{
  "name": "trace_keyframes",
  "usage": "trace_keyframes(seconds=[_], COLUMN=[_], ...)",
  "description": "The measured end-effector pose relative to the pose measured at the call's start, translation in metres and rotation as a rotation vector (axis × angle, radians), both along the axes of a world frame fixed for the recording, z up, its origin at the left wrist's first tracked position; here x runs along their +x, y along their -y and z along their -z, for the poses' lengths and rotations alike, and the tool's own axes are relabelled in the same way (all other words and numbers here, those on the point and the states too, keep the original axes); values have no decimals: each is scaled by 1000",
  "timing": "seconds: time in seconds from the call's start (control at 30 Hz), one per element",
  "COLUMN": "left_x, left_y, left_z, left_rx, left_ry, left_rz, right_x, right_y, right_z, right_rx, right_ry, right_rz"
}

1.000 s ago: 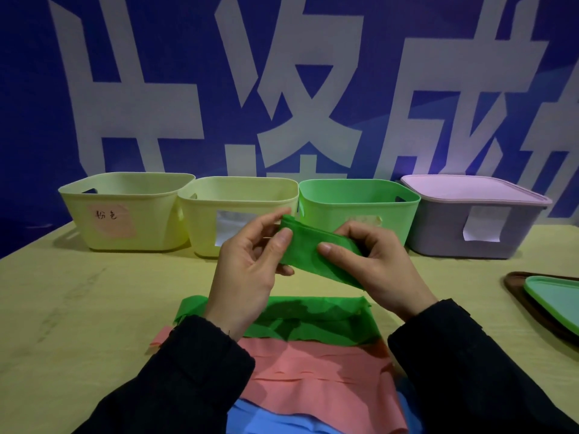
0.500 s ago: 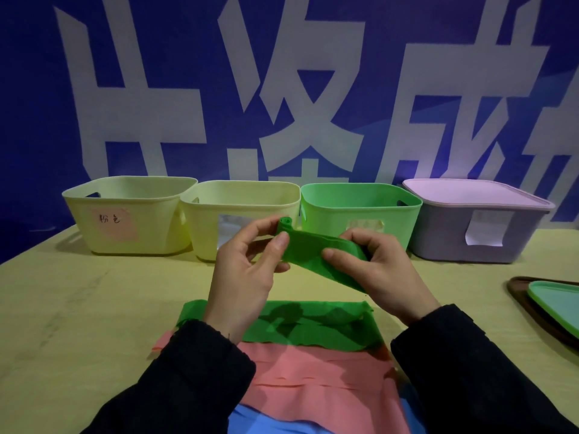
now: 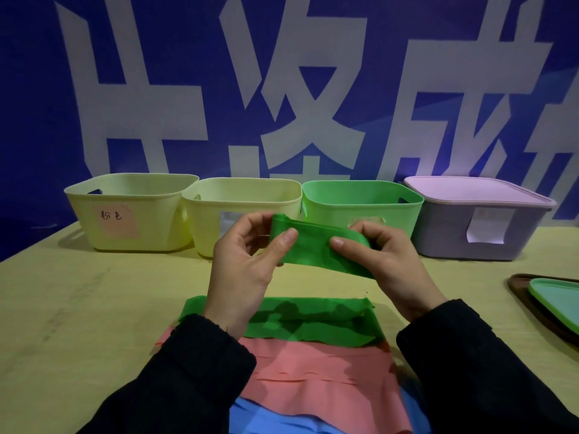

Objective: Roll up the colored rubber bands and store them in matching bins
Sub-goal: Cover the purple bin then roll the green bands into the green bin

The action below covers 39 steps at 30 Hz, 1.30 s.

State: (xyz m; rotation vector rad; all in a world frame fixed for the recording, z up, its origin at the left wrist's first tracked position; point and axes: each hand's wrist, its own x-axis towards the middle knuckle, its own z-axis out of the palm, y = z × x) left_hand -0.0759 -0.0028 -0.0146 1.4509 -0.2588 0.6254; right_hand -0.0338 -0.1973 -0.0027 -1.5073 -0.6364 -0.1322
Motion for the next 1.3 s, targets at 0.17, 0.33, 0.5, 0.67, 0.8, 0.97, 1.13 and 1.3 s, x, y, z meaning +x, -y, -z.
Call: trace_keyframes(seconds=[0.17,0.33,0.5,0.67,0.8,0.97,1.13,1.3], left_x=[4,5,2,3,2,4,2,1], left_y=[-4,-4,0,-1,-2,-3,5,4], left_z=[2,0,1,-1,-1,1,2,3], left_rx=[-119,-148,-89,-119,-157,-237,-141,-111], left_ry=[-18,-18,-16,-3,-1,-26,-14,-2], left_rz=[85,67,104,86,96,119,151,182], right_x=[2,7,7,9,9,9,11,8], right_y=[4,7,8,9,11,9,10,4], right_z=[-2,-4,-2,-1,-3,-3,-1,0], right_rx=[154,260,283,311,390,429,426,400], right_ry=[-163,-240,-212,-247,-343,-410,-408,-376], right_rz=[-154,-63,8,38,-40,-38,-5,-16])
